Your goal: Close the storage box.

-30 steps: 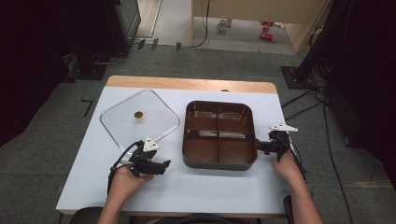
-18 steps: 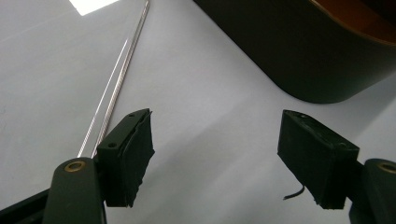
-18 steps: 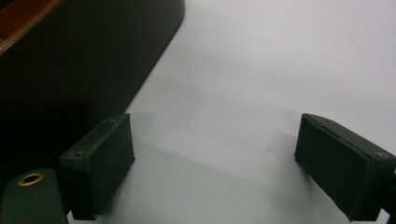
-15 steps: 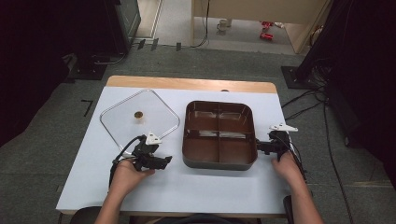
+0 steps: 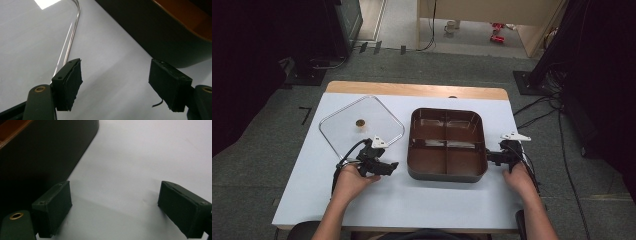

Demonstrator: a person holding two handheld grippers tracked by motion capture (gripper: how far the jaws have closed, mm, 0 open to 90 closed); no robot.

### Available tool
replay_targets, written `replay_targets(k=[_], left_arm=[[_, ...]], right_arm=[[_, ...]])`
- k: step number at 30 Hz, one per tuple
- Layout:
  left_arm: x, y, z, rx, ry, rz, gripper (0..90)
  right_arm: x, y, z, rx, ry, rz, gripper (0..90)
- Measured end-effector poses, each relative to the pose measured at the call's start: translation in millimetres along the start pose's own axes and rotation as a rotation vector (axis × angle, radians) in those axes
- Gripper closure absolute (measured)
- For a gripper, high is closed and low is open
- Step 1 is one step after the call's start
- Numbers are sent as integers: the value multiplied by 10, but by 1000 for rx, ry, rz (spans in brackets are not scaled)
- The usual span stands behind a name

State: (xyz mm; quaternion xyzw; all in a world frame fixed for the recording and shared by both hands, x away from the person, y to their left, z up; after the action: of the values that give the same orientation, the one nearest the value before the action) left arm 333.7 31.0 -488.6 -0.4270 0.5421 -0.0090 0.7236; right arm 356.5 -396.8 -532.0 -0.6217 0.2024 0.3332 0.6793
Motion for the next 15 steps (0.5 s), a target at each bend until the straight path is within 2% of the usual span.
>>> replay_targets(k=[6,12,15], left_arm=[[9,-62,95,5,8,-15,295],[19,-125,196,-12,14,-27,283],[15,-150,235,-6,23,-34,268]], right_arm=[[0,0,0,-1,1,1,111],[0,0,0,-1,1,1,111],[-1,0,0,-1,1,2,111]])
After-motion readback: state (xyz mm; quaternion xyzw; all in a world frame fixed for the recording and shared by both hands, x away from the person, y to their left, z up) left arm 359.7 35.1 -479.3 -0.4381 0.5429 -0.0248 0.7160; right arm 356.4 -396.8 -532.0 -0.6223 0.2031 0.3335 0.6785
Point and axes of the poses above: each handheld gripper's, and its own axes: x roughly forward along the jaws, y roughly out of its underside, z roughly to its left, the point moved 4 cm from there along x, roughly forward along the jaws, and after that the axes turned 9 degrees about x, right-handed, at the moved point
